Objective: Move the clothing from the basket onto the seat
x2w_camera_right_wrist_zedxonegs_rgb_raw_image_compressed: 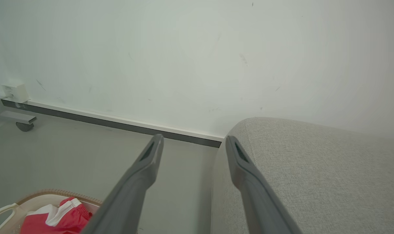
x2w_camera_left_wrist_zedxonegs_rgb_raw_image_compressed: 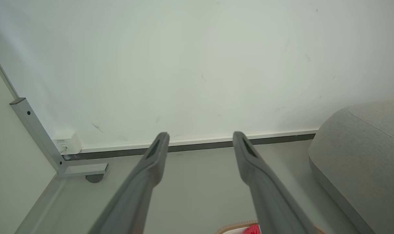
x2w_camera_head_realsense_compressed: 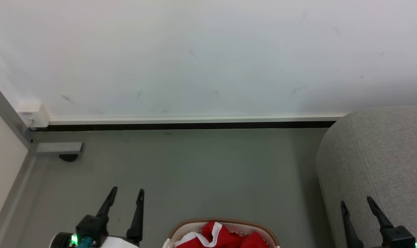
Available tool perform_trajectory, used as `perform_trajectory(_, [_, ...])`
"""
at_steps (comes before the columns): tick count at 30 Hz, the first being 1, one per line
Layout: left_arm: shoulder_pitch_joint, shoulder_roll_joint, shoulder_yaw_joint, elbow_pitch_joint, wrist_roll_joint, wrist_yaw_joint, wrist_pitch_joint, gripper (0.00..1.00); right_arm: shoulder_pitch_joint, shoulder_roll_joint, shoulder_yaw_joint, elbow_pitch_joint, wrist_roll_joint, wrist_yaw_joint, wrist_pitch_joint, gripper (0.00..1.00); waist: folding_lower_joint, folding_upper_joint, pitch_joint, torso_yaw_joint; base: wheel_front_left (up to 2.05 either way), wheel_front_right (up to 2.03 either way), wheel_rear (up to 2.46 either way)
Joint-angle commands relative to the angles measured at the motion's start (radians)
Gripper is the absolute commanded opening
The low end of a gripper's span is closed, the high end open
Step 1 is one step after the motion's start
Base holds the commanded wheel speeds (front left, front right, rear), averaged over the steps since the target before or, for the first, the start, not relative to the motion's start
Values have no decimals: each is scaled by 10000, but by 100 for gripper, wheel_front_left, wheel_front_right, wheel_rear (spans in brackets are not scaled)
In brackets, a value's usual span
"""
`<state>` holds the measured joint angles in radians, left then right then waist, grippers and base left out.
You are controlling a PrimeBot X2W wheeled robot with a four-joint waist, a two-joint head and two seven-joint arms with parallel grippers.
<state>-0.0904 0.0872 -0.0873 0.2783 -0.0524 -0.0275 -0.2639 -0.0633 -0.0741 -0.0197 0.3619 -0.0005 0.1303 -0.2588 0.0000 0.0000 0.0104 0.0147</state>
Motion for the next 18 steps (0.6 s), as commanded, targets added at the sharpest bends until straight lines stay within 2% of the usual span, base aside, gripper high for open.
perform_trajectory(1, [-18, 32, 42, 9, 120, -18, -11, 100, -1, -51, -15, 45, 37, 7, -59, 100, 0, 0, 1, -14, 0, 0, 0])
perform_trajectory(11, [-293, -72, 99, -100, 14, -173, -11, 100, -320, -26, 60, -133, 266, 7, -49, 100, 0, 0, 516, -308, 0, 0, 0])
perform_trajectory(18, [-1195, -185, -576, 510, 229, -493, -9, 100, -777, 38, 102, -467, 380, 7, -49, 100, 0, 0, 1603, -707, 0, 0, 0])
